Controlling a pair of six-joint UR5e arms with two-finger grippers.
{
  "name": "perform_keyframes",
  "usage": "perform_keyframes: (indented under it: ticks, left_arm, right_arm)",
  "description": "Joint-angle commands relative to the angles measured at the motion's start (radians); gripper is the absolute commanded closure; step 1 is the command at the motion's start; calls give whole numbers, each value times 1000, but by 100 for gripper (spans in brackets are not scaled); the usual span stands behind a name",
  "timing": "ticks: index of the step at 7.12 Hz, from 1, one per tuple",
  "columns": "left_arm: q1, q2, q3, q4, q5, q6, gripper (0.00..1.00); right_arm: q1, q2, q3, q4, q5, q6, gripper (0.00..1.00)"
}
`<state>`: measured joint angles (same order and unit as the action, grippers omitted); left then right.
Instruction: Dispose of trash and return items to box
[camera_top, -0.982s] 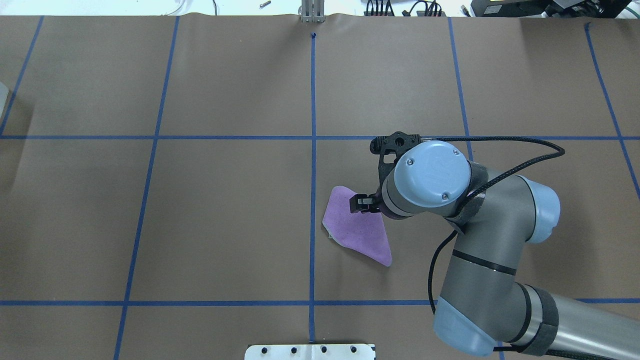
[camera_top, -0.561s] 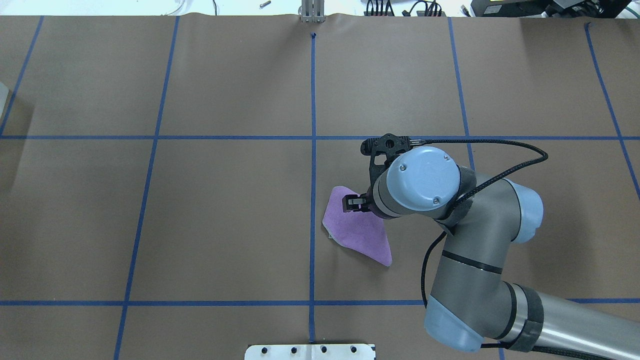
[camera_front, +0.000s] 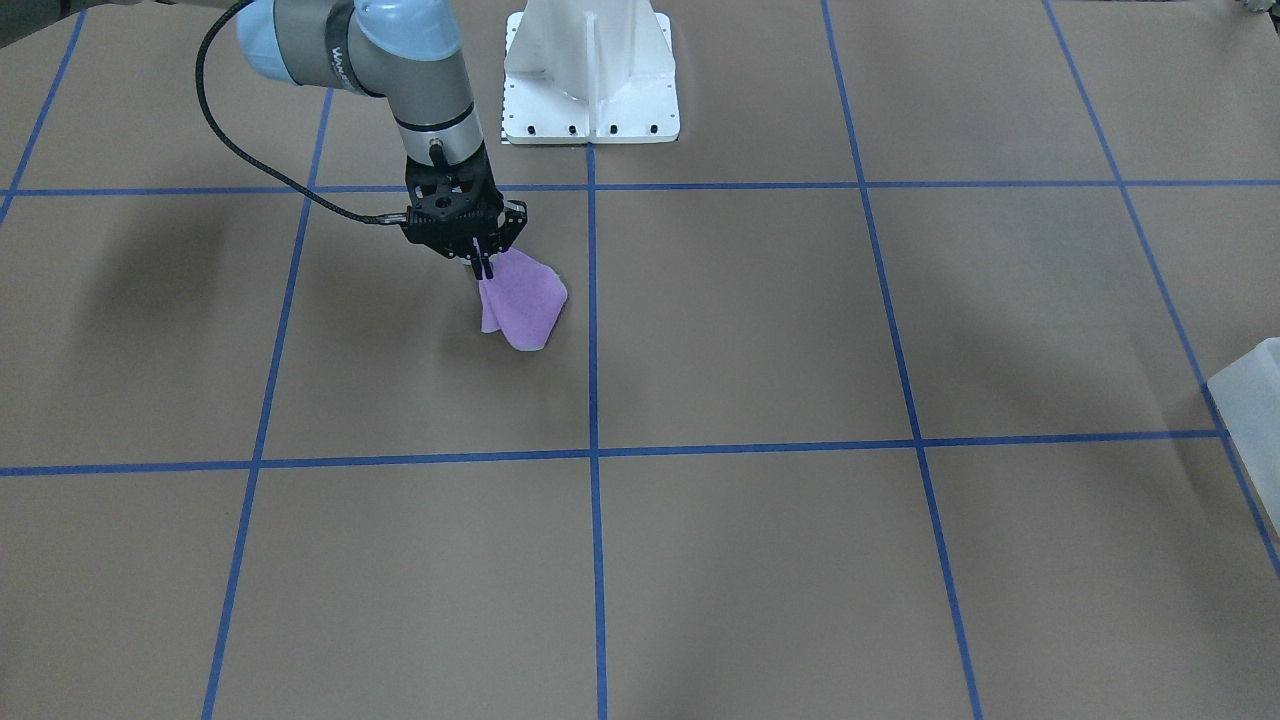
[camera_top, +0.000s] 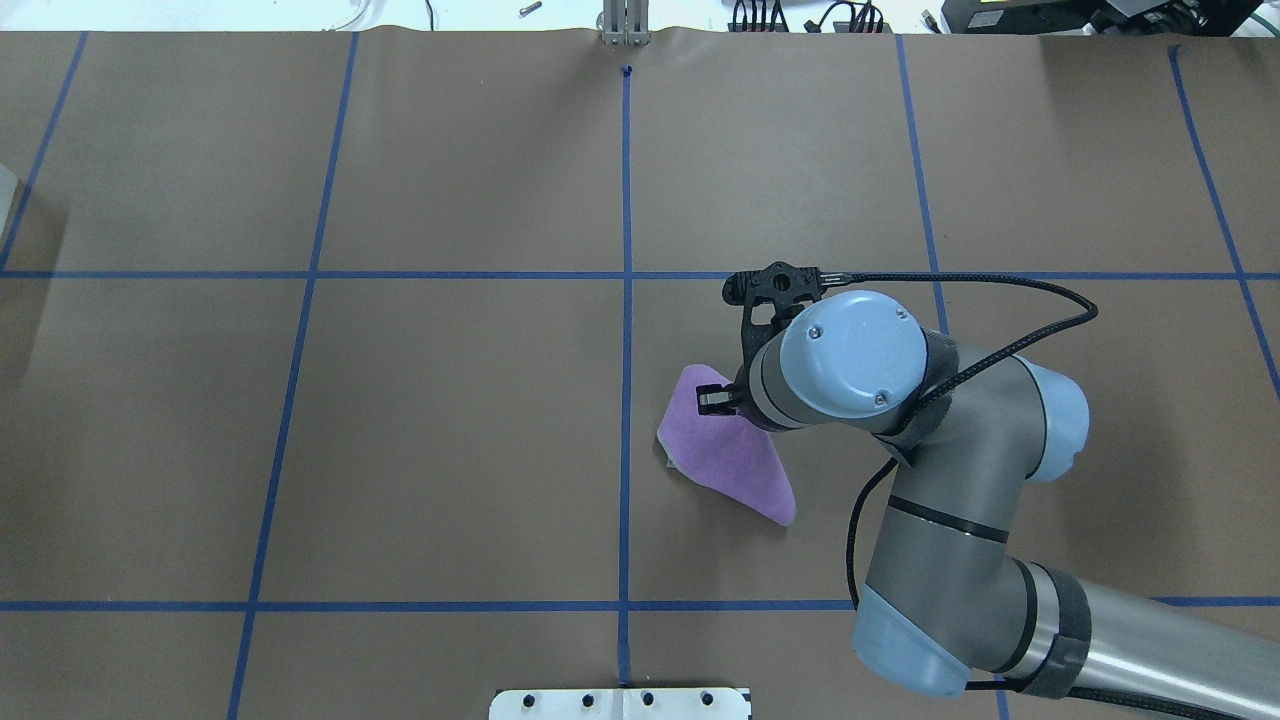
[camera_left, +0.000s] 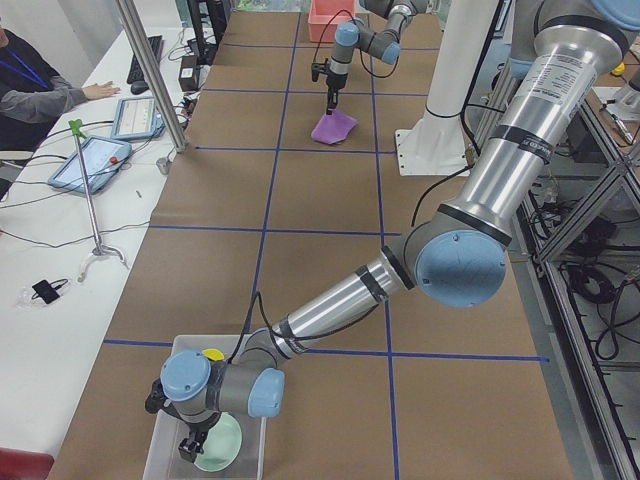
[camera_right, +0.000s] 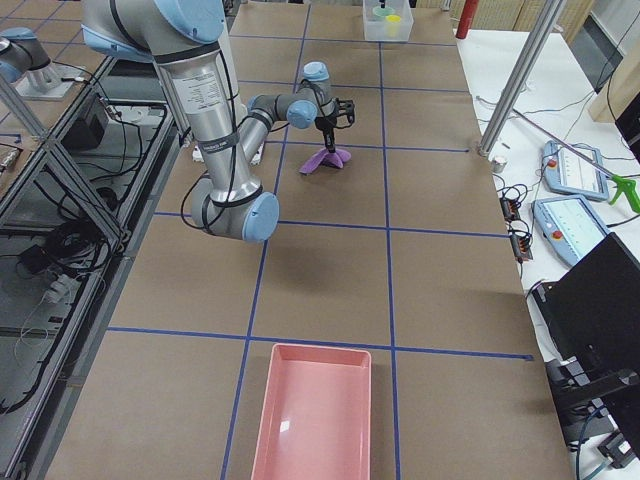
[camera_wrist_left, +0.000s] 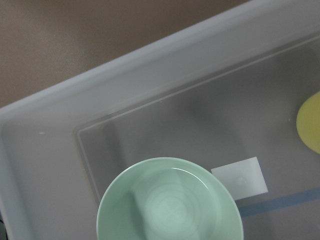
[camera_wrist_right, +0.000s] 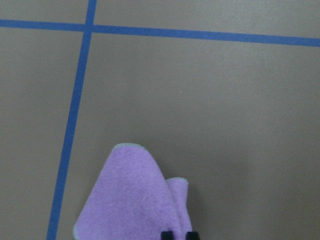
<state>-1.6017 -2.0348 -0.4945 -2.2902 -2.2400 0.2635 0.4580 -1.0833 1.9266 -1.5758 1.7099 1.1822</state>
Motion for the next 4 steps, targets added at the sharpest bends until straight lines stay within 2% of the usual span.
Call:
perform_keyframes:
  ticks: [1,3,4]
  left_arm:
    - [-23,1,-76,84,-85,-9,1]
    - [-33,25,-309,324,-125,-106,1]
    - [-34,92,-463,401,-128,-186,1]
  right_arm:
    - [60,2,113,-133,20,-6,100]
    - [230,-19,112,-138,171,-152,100]
    - [313,-53,111,-138,236,-246,100]
